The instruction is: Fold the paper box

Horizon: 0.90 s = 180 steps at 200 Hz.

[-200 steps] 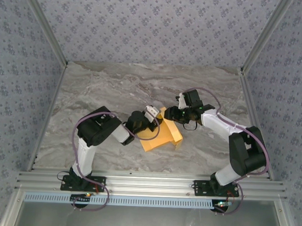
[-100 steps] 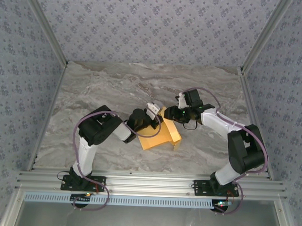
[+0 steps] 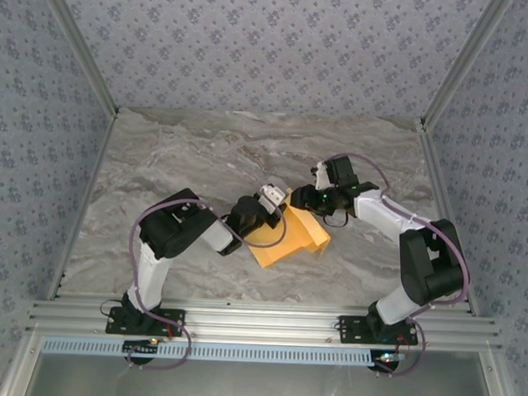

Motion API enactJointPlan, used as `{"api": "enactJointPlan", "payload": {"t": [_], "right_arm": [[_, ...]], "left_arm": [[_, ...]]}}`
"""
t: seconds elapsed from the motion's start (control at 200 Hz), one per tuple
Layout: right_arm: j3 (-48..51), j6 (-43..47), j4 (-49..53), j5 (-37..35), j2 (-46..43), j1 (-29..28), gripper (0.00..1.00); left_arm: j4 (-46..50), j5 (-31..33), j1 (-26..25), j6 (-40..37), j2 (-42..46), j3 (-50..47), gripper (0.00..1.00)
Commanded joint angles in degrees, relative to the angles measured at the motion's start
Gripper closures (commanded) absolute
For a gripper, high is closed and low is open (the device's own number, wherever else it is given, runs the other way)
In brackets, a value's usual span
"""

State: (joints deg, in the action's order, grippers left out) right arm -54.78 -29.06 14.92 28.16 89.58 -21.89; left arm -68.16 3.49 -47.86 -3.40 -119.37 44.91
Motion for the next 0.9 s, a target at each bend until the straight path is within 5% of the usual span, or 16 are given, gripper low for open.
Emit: {"api": "enactJointPlan", "payload": {"t": [0.0, 0.125, 0.894], "right_arm": [[1.16, 0.16, 1.82, 0.75, -0.26, -1.12, 0.52], [2.28, -0.14, 1.21, 0.16, -0.32, -1.27, 0.52], [0.52, -2.14, 1.64, 2.23, 1.21, -2.10, 0.57]], "left_arm": [[3.48, 1.42, -4.18, -5.50, 0.68, -1.16, 0.92], [5.06, 4.99, -3.89, -4.89, -0.53, 0.34, 0.92], [-1.94, -1.33, -3.23, 1.60, -5.00, 3.18, 0.81]]}}
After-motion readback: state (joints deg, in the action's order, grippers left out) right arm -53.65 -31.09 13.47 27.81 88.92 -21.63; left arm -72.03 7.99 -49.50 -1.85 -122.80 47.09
